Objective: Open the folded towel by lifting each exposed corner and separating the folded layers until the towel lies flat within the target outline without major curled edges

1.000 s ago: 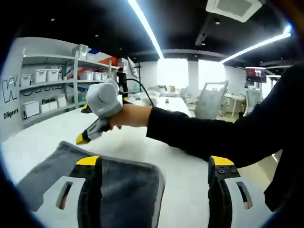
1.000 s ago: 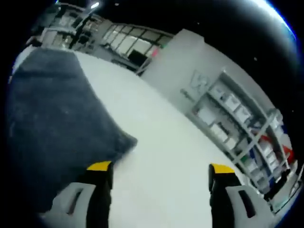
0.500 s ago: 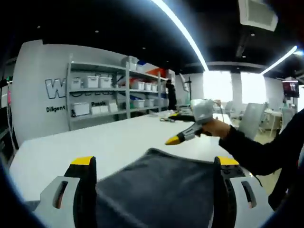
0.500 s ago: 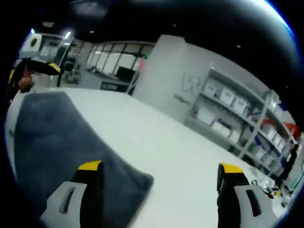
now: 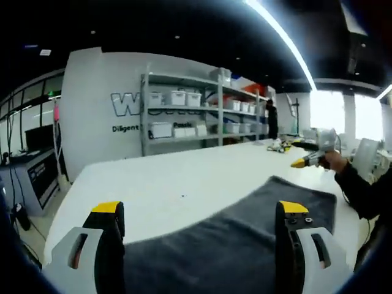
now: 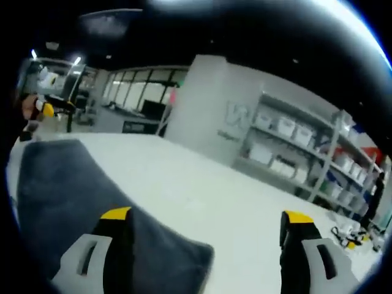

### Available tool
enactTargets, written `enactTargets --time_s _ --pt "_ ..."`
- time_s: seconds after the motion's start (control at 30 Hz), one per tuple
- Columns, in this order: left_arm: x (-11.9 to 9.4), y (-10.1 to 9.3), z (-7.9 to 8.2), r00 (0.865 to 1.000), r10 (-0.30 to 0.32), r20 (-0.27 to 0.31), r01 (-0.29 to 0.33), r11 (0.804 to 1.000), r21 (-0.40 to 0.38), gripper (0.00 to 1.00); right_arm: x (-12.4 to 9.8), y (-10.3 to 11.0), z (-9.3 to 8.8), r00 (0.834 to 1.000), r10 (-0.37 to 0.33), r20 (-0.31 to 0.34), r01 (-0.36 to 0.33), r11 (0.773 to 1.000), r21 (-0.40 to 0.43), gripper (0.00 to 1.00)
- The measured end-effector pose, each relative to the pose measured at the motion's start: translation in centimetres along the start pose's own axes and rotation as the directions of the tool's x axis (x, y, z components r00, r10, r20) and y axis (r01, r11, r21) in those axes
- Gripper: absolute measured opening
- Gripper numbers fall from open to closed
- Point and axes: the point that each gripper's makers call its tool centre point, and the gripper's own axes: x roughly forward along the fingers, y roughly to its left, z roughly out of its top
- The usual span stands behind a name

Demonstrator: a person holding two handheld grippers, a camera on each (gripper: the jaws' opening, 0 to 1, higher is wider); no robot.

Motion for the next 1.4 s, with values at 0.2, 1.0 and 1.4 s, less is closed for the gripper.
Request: enactTargets --time_s 0.2,1.0,1.4 --pt "-0.6 6.1 -0.5 0.996 0.091 0.024 -0.091 0.995 -0.034 1.0 0.9 -1.5 -3.2 0.995 -0.057 -0.081 0.058 0.998 0.017 1.0" --pt "-3.9 17.7 -9.0 0.948 0.287 -0.137 -0.305 0.941 -0.143 0.89 -0.6 -2.7 -6.5 0.987 -0.113 -0.117 0.131 0.978 0.162 1.0" --pt "-3.9 20.2 -11.8 0.919 0.338 -0.202 -0.367 0.92 -0.134 0.75 -0.7 -4.1 -8.6 0.982 -0.119 -0.148 0.148 0.967 0.205 0.93"
